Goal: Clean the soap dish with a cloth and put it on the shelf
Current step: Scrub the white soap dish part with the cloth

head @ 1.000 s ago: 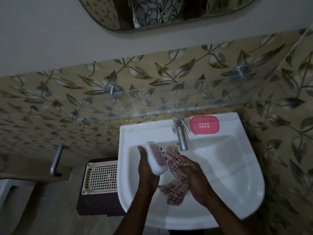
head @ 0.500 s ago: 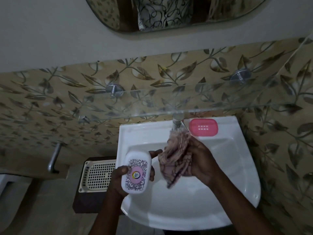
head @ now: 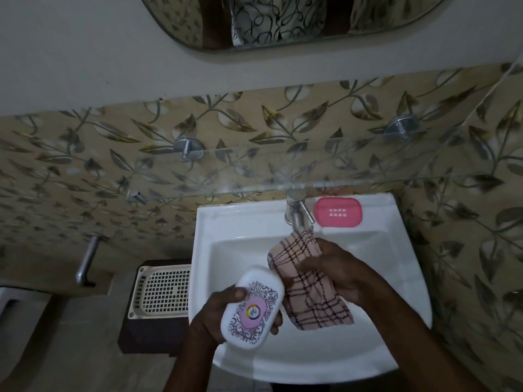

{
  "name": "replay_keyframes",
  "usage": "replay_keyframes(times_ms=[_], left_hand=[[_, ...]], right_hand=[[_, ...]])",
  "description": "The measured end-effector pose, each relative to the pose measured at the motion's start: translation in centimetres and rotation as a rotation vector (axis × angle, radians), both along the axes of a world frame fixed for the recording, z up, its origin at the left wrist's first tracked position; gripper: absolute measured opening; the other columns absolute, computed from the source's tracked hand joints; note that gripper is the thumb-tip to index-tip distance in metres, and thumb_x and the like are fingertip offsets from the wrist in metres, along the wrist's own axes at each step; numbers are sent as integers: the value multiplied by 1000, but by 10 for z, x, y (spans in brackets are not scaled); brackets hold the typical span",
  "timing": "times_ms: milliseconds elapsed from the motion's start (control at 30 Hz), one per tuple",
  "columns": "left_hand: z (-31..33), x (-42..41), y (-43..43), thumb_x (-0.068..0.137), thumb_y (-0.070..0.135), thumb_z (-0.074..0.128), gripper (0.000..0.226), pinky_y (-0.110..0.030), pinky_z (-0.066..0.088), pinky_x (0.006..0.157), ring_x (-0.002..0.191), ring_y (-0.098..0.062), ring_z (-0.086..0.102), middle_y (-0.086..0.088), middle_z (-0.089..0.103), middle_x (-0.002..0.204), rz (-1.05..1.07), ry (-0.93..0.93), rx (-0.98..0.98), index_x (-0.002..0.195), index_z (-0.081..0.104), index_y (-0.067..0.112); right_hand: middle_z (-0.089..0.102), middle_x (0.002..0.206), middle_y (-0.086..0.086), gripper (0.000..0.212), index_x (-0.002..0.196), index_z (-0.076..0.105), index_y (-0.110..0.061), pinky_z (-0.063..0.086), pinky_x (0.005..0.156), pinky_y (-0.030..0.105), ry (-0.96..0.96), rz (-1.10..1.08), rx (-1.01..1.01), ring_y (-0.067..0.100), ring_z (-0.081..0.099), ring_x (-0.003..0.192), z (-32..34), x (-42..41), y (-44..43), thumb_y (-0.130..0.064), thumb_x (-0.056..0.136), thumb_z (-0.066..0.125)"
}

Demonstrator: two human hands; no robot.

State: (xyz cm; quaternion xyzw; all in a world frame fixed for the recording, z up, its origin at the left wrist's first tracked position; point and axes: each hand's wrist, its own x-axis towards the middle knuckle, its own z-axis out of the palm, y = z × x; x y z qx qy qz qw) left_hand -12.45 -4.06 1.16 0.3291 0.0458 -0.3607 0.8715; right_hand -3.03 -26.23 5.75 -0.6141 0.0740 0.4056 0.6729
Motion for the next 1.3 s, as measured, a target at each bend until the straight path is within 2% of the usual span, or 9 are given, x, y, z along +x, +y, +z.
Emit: replay_keyframes(times_ms=[167,233,367,500,700,933,1067,1200,1300], left_hand=[[-2,0,10,90,30,57,60,-42,46,98,110,-38,61,-29,62,121,58,-89,-137,135,47,-9],[-1,4,16,88,29,59,64,-43,46,98,109,-39,60,-30,60,121,90,-93,-140,137,43,-9],[1,14,22,87,28,61,62,-44,46,98,109,-40,60,-30,61,121,111,-104,-154,134,47,-9],[0,21,26,88,27,59,59,-44,45,100,111,-39,60,-30,61,122,160,-97,-121,134,48,-8],[-8,20,23,88,29,57,58,-46,45,98,111,-40,59,-29,63,119,324,-4,-159,132,52,-7],[-25,7,24,84,37,58,75,-41,44,92,107,-34,58,-21,58,124,395,88,-153,145,39,-1],[-33,4,23,90,33,55,59,-43,45,100,113,-34,61,-23,63,126,373,14,-151,136,51,-5],[-40,8,35,37,26,94,68,-43,58,67,72,-36,70,-25,72,85,485,164,-12,94,75,-6],[-39,12,43,29,22,94,67,-42,57,63,67,-36,68,-22,71,80,588,222,-28,88,76,-4]], right_hand=[[73,113,5,63,127,56,-21,60,82,38,-251,129,40,22,70,103,5,4,-7,21,80,59],[73,114,-1,59,115,68,-22,58,84,30,-397,97,107,17,68,108,12,6,-12,25,79,56],[61,134,7,54,86,72,2,52,95,49,-541,88,193,32,61,119,11,5,-13,38,65,37],[64,126,5,66,120,58,-3,59,78,46,-476,42,73,31,65,112,2,8,-11,33,70,35],[71,82,3,36,95,59,0,54,62,25,-569,52,-61,15,66,76,11,9,-4,27,77,43],[71,65,1,30,93,53,-6,46,42,23,-453,-181,-116,10,62,53,2,16,11,20,86,39],[72,79,11,29,99,59,-8,51,55,29,-322,-154,-105,20,66,64,-10,14,26,14,89,44],[73,95,15,31,95,73,-12,51,77,42,-161,-178,50,26,69,83,-16,9,47,-6,94,43],[78,99,5,29,102,74,-15,56,74,27,-170,-115,2,17,74,89,-28,0,61,-23,102,46]])
